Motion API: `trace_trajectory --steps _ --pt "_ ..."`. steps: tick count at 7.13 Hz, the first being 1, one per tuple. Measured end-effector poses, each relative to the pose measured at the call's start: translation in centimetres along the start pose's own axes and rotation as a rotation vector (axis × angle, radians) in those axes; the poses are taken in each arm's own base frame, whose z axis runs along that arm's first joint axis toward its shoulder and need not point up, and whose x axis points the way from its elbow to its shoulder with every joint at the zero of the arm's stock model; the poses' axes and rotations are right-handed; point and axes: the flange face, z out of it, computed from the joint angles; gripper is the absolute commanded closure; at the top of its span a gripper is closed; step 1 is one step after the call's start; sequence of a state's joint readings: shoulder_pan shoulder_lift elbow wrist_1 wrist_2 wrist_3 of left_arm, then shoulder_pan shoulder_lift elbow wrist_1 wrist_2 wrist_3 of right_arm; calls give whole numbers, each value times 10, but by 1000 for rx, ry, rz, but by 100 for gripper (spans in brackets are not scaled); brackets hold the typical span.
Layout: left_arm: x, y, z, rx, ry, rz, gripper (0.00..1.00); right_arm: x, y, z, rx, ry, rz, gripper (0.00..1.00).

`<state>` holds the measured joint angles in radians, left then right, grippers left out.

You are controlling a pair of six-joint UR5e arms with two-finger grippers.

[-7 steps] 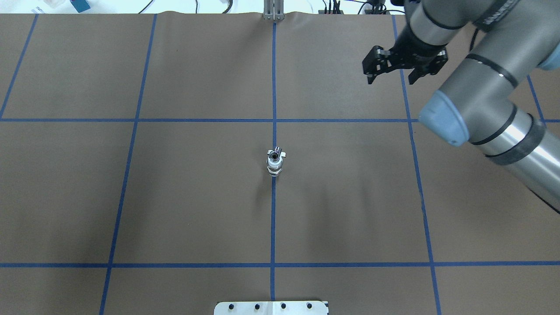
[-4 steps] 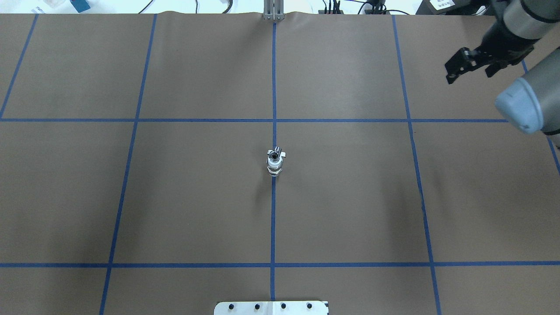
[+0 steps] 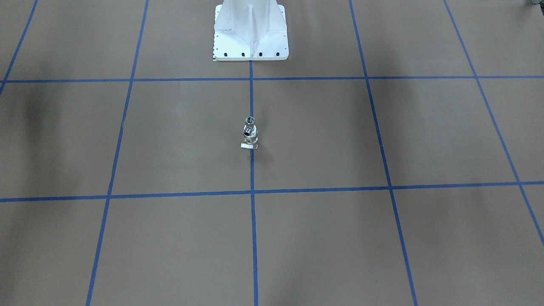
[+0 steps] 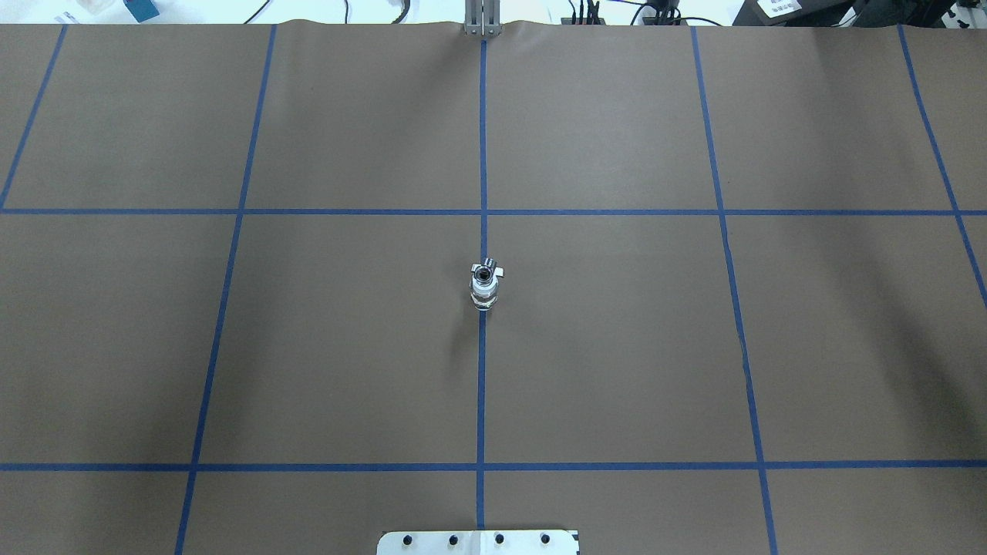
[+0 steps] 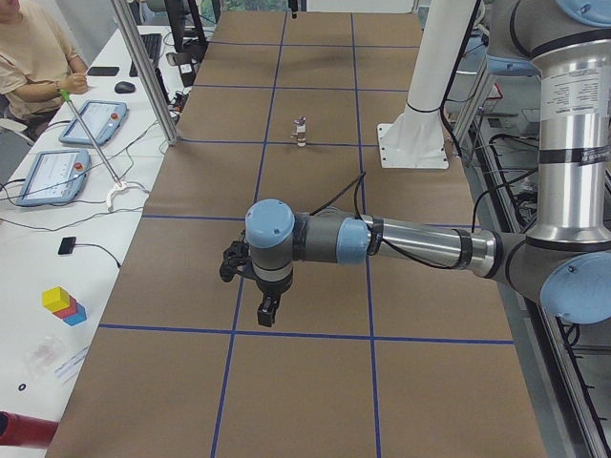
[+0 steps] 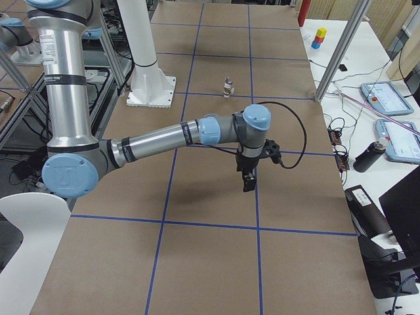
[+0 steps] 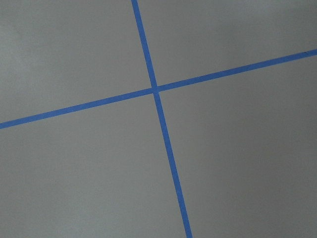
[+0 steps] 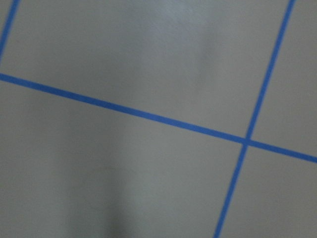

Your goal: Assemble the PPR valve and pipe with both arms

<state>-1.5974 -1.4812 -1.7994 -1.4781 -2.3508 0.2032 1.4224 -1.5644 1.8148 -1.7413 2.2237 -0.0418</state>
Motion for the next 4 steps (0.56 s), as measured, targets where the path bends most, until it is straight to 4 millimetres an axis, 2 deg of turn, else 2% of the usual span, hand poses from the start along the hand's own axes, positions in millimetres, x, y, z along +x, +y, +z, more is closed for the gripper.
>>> trace_trajectory --steps 1,2,4 --pt "-2 3 2 -5 -1 -5 0 35 36 9 -21 2 63 0" --pt "-4 7 4 -12 -3 -13 0 62 68 16 -39 2 124 0" --pt "-7 18 10 -25 -1 -25 0 93 111 26 -59 -1 216 0"
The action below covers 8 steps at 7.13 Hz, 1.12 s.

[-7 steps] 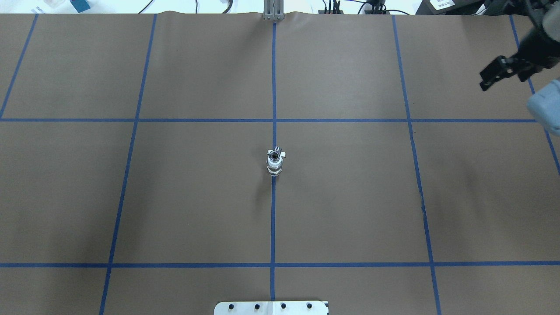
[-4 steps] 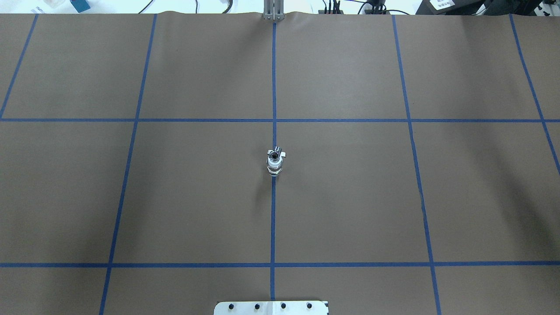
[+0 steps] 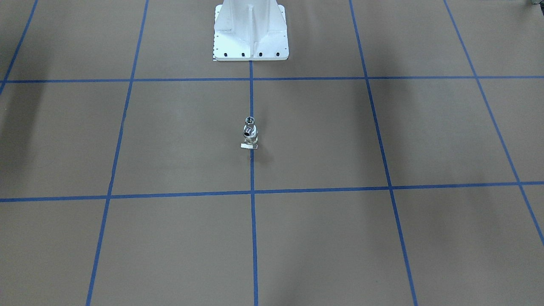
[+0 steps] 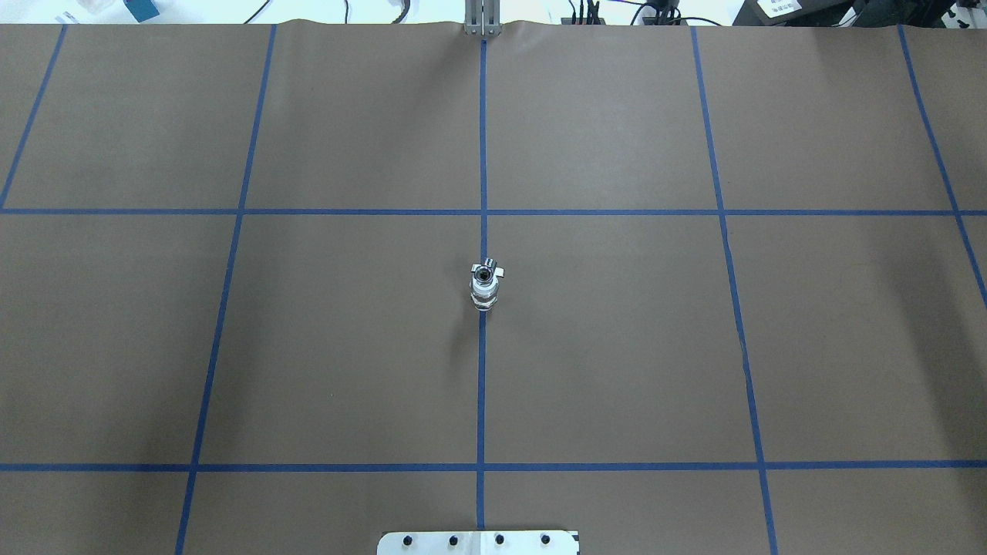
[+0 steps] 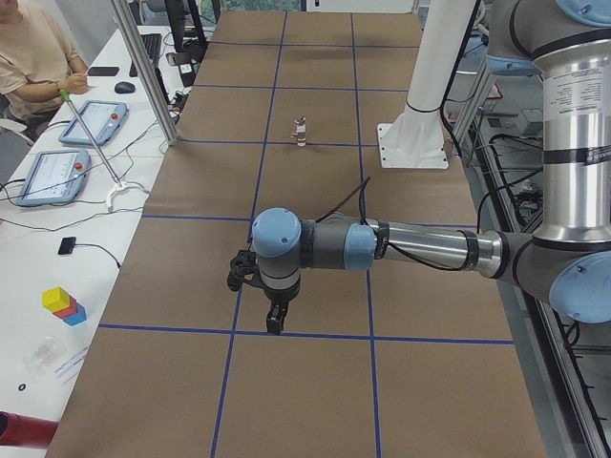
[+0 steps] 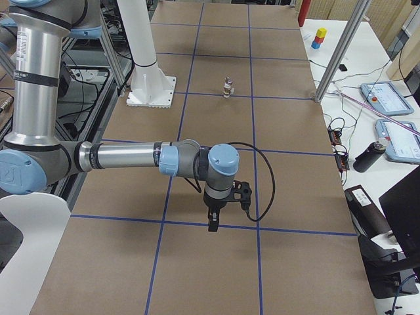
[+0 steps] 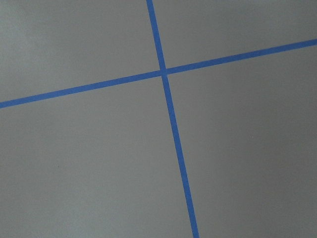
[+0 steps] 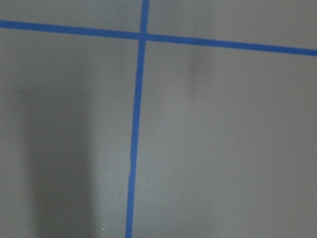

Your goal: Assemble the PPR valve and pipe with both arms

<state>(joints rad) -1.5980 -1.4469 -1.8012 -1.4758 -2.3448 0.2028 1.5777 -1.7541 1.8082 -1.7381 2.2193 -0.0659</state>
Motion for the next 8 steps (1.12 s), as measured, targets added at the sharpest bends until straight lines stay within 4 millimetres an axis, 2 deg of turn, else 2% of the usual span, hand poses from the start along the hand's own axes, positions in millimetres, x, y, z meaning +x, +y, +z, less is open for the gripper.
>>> trace_trajectory --steps 2,8 --pt "-2 5 3 -6 0 -5 0 10 10 3 -6 -4 31 0" --pt "0 9 1 -2 0 -3 0 9 9 1 0 -9 34 0"
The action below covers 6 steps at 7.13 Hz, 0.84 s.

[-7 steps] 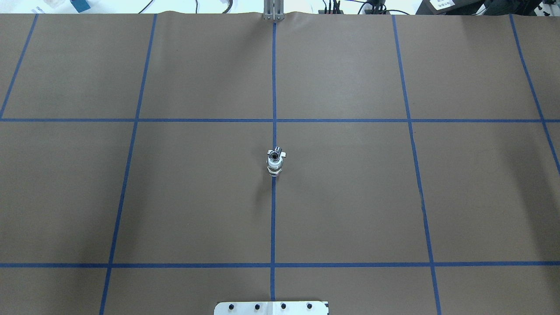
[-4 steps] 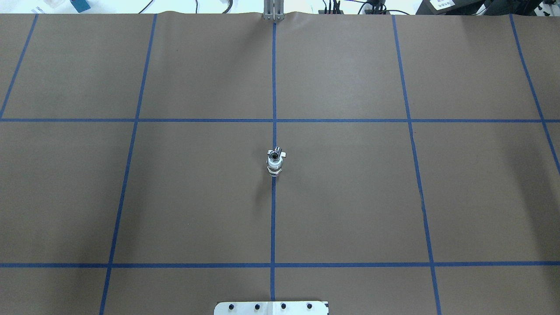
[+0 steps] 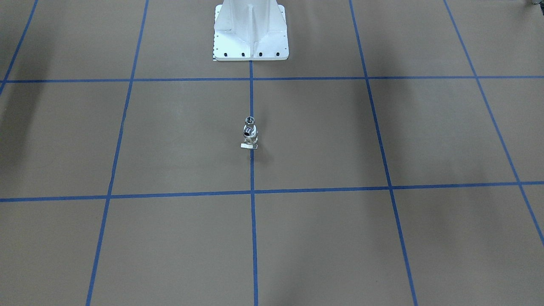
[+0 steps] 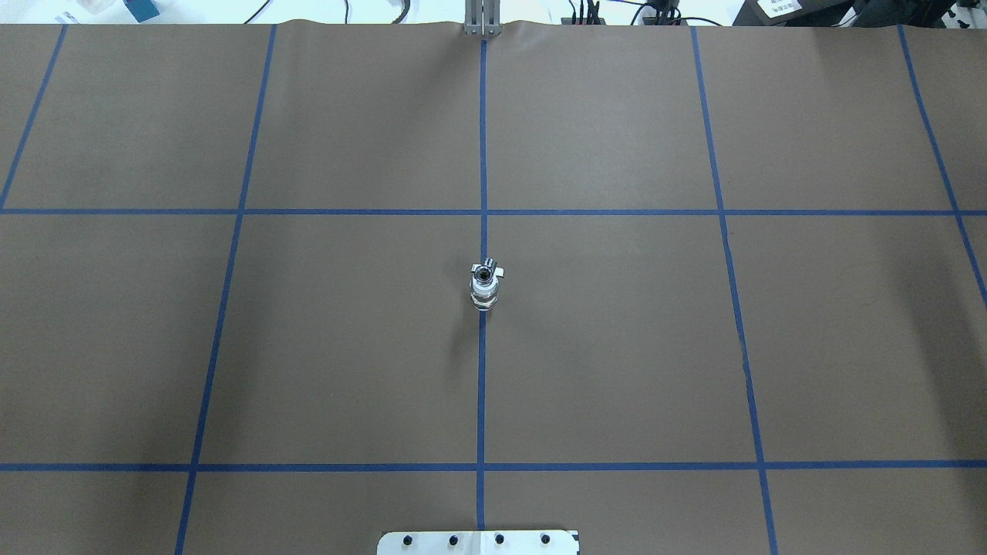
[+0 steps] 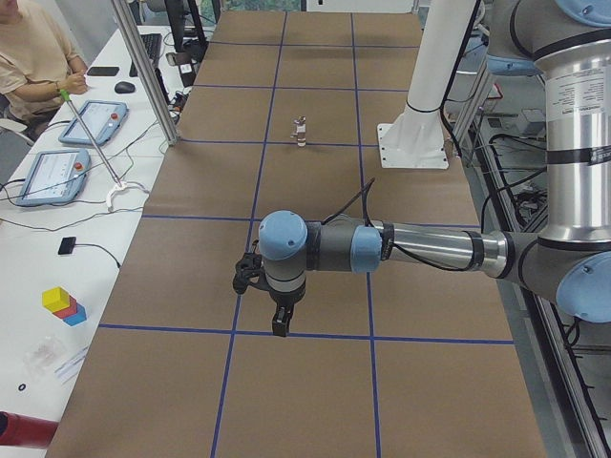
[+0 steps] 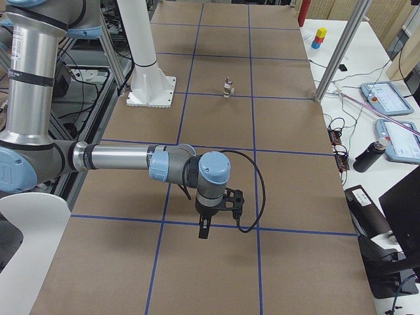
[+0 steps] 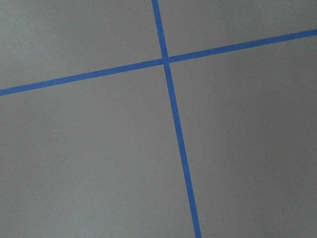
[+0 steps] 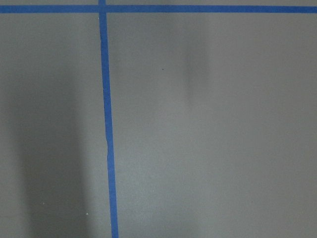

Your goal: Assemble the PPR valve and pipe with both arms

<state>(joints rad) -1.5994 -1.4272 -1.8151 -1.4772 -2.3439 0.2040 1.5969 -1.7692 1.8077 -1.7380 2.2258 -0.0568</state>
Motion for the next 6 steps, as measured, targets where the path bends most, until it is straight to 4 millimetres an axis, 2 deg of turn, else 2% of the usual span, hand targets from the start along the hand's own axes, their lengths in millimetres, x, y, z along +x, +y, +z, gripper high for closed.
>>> trace_trajectory --steps 6 --pt "3 0 -3 6 -1 5 0 -1 -1 -1 2 -1 -1 0"
